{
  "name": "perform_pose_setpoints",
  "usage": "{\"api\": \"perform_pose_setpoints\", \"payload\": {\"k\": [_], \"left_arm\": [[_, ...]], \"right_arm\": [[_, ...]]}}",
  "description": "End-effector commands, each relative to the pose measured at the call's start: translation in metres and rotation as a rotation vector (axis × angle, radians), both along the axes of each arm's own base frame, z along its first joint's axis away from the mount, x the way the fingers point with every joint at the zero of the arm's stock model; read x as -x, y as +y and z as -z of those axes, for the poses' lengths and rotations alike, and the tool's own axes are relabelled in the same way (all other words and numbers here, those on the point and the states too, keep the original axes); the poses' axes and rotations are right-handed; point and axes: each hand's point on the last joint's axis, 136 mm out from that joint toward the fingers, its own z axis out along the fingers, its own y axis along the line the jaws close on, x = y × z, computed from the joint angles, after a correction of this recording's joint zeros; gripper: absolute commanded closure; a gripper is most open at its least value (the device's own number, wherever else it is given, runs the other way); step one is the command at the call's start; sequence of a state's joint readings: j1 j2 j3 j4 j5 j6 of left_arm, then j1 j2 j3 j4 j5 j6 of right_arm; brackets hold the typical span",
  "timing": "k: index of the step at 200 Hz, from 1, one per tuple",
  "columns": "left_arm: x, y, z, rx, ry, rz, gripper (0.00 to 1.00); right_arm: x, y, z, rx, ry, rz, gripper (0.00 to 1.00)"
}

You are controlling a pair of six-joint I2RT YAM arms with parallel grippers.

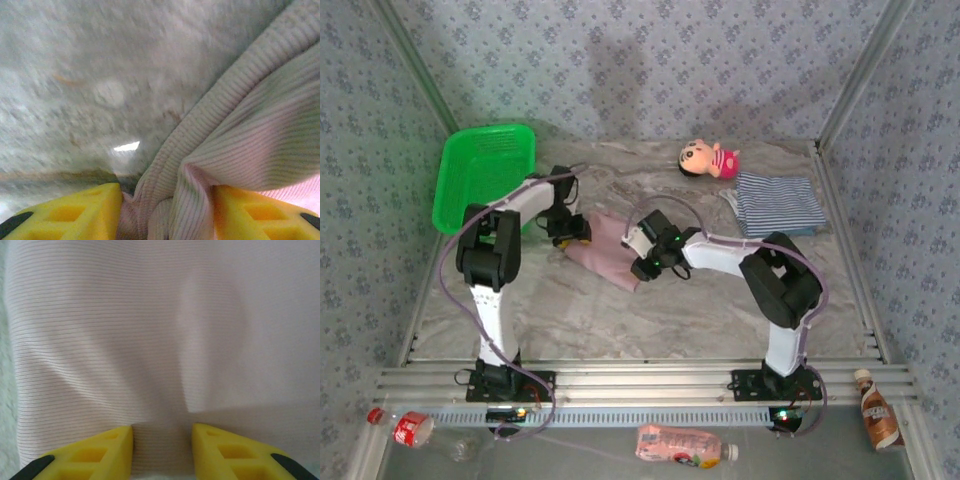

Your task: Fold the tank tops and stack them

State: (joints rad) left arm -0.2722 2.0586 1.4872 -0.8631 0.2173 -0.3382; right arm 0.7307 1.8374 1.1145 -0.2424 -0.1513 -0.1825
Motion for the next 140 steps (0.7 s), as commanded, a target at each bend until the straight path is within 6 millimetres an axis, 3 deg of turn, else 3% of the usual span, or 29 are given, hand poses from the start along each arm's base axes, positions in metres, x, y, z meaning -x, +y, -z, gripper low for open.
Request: {"api": "perform_pose_setpoints", "payload": {"k": [1,26,53,71,89,140], "left_arm": [[0.062,-0.034,0.011,0.055,0.153,-0.028,0.49],[0.082,-0.047,0.007,0.108,0.124,-0.159,0.49],[0.098,-0.054,0.010,0.097,0.087,-0.251,0.49],[0.107,-0.058,0.011,0.101,0.069,-0.285,0.48],[0.113,-0.061,0.012,0.100,0.069,-0.280,0.48],[0.122,-0.067,0.017,0.099,0.083,-0.256,0.49]], "right_arm": [[0.003,-0.030,-0.023,0.013,0.033,0.107,0.60],[-0.005,-0.067,-0.038,-0.048,0.096,0.413,0.53],[0.004,-0.104,-0.032,-0.117,0.235,0.759,0.47],[0.021,-0.115,-0.028,-0.112,0.288,0.894,0.44],[0.030,-0.109,-0.022,-0.125,0.315,0.932,0.41],[0.029,-0.074,0.000,-0.137,0.349,0.890,0.41]]}}
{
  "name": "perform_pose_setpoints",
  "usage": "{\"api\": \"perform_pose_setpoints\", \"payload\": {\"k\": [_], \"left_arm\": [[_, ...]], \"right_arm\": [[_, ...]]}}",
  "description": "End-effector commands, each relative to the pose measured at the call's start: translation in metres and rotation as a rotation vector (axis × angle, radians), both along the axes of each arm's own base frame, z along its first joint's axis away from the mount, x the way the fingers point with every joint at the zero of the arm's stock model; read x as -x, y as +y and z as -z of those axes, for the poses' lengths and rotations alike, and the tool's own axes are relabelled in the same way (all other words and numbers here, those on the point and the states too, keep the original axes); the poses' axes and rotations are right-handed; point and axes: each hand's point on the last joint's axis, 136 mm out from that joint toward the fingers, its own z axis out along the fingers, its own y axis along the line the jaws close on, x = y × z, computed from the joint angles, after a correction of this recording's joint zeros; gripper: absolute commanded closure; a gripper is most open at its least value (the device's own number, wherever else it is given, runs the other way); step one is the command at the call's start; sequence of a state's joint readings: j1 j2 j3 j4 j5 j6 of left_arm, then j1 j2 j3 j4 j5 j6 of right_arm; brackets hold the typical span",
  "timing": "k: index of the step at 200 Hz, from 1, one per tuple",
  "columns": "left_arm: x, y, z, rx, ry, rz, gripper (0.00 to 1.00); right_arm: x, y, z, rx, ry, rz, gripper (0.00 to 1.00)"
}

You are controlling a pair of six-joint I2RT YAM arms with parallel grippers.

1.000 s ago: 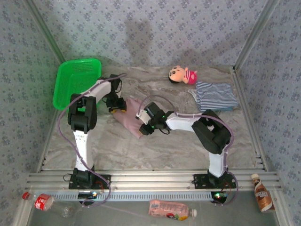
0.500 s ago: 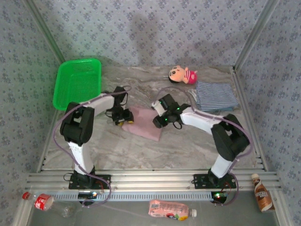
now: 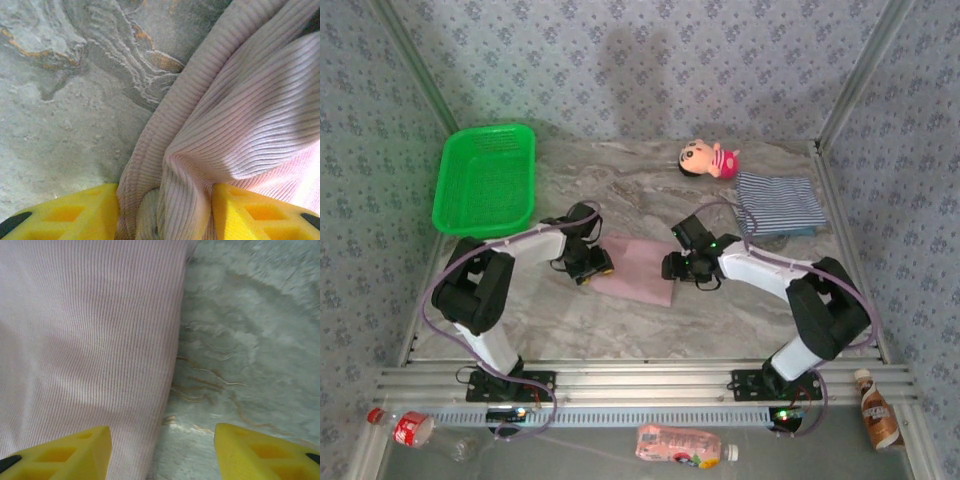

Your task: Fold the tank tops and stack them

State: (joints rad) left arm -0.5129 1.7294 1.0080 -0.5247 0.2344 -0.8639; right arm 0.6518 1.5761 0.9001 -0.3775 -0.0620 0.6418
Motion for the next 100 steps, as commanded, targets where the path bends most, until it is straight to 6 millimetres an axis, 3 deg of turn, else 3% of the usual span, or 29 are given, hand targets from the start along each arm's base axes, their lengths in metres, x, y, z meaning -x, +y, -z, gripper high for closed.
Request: {"api": "perform_pose_setpoints", "payload": {"k": [1,49,100], "left_arm": [[0.031,-0.006,0.017,0.005,0.110,0.014,0.49],[0.031,-0.006,0.017,-0.005,0.105,0.040,0.49],[0.033,-0.003,0.017,-0.020,0.105,0.064,0.49]], "right_arm": [[-0.003,0.013,0.009,-0.012,0.022,0.044,0.41],[-0.015,0.039,0.022,-0.007,0.010,0.003,0.43],[0.000,0.045,0.026,0.043,0.035,-0.033,0.49]]}}
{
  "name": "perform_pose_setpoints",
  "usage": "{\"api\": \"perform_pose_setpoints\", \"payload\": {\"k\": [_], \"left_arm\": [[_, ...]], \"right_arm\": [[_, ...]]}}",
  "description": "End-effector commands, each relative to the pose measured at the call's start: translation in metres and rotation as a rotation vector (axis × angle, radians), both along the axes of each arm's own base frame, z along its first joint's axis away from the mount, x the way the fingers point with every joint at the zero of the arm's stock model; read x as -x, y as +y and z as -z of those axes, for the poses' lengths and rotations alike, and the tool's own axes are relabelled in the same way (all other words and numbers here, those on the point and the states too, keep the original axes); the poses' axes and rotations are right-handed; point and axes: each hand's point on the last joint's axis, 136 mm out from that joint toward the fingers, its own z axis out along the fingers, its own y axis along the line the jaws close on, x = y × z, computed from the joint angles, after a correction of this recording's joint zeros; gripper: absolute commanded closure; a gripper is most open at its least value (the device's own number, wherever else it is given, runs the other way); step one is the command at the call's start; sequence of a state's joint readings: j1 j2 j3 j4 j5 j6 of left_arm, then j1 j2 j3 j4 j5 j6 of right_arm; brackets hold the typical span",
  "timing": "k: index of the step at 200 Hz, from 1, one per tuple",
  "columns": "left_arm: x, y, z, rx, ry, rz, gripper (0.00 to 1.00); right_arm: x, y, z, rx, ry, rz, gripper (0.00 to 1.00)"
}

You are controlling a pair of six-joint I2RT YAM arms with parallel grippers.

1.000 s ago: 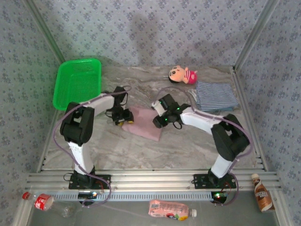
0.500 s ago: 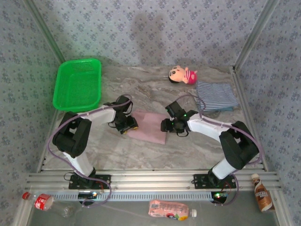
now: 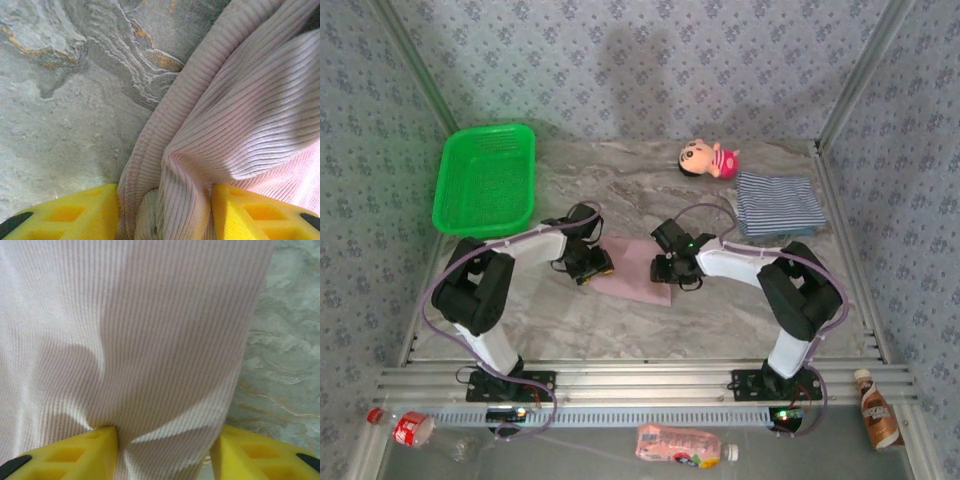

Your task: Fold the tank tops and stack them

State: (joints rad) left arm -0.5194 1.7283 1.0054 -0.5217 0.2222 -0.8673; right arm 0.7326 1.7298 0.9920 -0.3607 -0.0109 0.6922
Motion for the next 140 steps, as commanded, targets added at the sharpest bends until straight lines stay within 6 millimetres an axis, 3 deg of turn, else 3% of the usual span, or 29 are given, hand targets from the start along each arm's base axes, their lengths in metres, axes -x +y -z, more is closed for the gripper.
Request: {"api": "perform_pose_setpoints", "payload": {"k": [1,22,48,80,103,140], "left_arm": [[0.032,-0.003,0.016,-0.012,0.112,0.063,0.49],[0.033,-0.002,0.016,-0.016,0.114,0.073,0.49],[0.034,0.002,0.013,-0.031,0.106,0.077,0.49],[0.031,0.005,0.003,-0.046,0.083,0.084,0.49],[0.016,0.004,-0.018,-0.053,0.021,0.091,0.48],[-0.012,-0.003,-0.062,-0.003,-0.104,0.089,0.43]], "right_arm": [[0.005,0.015,0.005,-0.007,0.017,-0.019,0.49],[0.007,0.024,0.008,0.003,0.023,-0.045,0.55],[0.011,0.017,0.018,0.018,0.058,-0.040,0.70],[0.002,0.011,0.003,0.028,0.006,-0.047,0.87],[-0.009,-0.006,-0.010,0.064,-0.035,-0.064,0.93],[-0.031,-0.050,-0.034,0.218,-0.109,-0.138,0.95]]}}
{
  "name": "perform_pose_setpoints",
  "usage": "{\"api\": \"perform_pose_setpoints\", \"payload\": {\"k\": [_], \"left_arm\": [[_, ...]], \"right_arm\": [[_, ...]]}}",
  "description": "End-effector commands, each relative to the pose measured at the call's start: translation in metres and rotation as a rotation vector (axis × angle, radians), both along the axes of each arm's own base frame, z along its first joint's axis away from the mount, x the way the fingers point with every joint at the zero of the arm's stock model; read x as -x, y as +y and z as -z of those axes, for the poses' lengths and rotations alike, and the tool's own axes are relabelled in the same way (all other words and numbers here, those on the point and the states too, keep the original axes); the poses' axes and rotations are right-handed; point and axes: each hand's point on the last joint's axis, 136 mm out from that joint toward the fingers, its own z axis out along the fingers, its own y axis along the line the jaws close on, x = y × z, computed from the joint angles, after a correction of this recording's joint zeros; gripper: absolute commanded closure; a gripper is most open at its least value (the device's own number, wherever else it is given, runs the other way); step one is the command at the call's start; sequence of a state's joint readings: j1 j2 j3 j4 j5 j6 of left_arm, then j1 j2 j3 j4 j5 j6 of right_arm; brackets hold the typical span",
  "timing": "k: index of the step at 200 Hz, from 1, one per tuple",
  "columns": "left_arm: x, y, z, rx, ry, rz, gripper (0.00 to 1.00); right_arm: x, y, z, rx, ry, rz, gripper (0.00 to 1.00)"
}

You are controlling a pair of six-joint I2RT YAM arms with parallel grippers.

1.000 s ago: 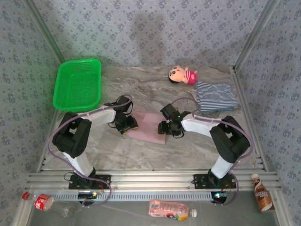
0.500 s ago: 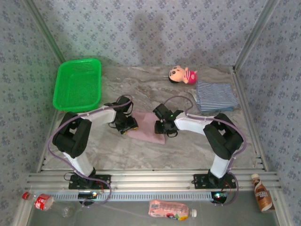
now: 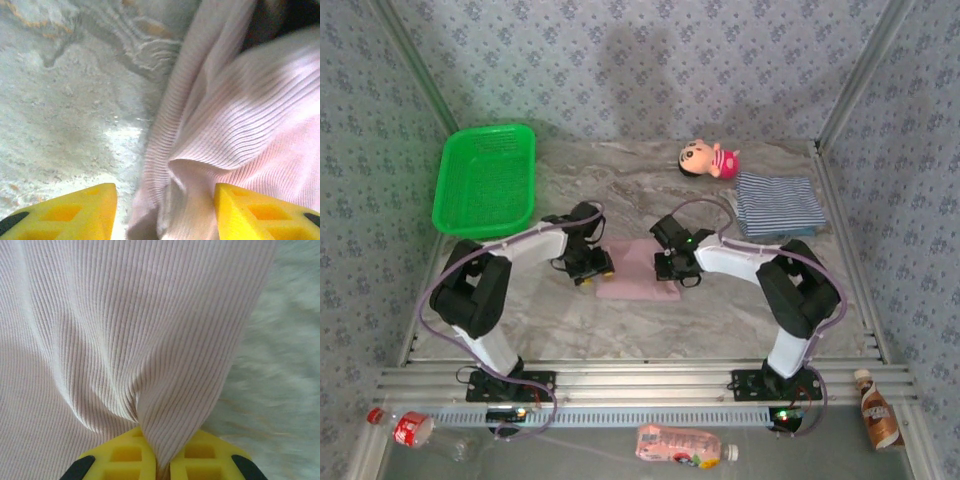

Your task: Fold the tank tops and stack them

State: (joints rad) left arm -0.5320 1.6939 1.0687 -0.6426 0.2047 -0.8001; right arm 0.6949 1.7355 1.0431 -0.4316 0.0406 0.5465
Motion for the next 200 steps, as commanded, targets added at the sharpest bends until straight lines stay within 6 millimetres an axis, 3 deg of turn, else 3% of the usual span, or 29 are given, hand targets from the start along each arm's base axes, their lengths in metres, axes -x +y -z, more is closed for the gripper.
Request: {"api": "perform_pose_setpoints", "payload": {"k": [1,44,48,61,130,200], "left_arm": [[-0.017,-0.004,-0.041,0.036,-0.096,0.019,0.42],[-0.035,-0.021,-0.068,0.142,-0.164,0.004,0.42],[-0.036,-0.023,-0.070,0.149,-0.169,0.004,0.42],[-0.039,-0.026,-0.073,0.167,-0.177,0.003,0.42],[-0.041,-0.036,-0.065,0.214,-0.149,0.010,0.42],[-0.041,-0.041,-0.056,0.215,-0.111,0.037,0.42]], "right_arm": [[-0.017,-0.034,-0.027,0.124,-0.067,-0.060,0.95],[-0.045,-0.079,-0.058,0.280,-0.127,-0.156,0.96],[-0.054,-0.080,-0.070,0.279,-0.154,-0.159,0.96],[-0.066,-0.094,-0.081,0.313,-0.176,-0.175,0.97],[-0.118,-0.169,-0.135,0.526,-0.252,-0.228,0.97],[-0.155,-0.212,-0.167,0.635,-0.296,-0.222,0.97]]}}
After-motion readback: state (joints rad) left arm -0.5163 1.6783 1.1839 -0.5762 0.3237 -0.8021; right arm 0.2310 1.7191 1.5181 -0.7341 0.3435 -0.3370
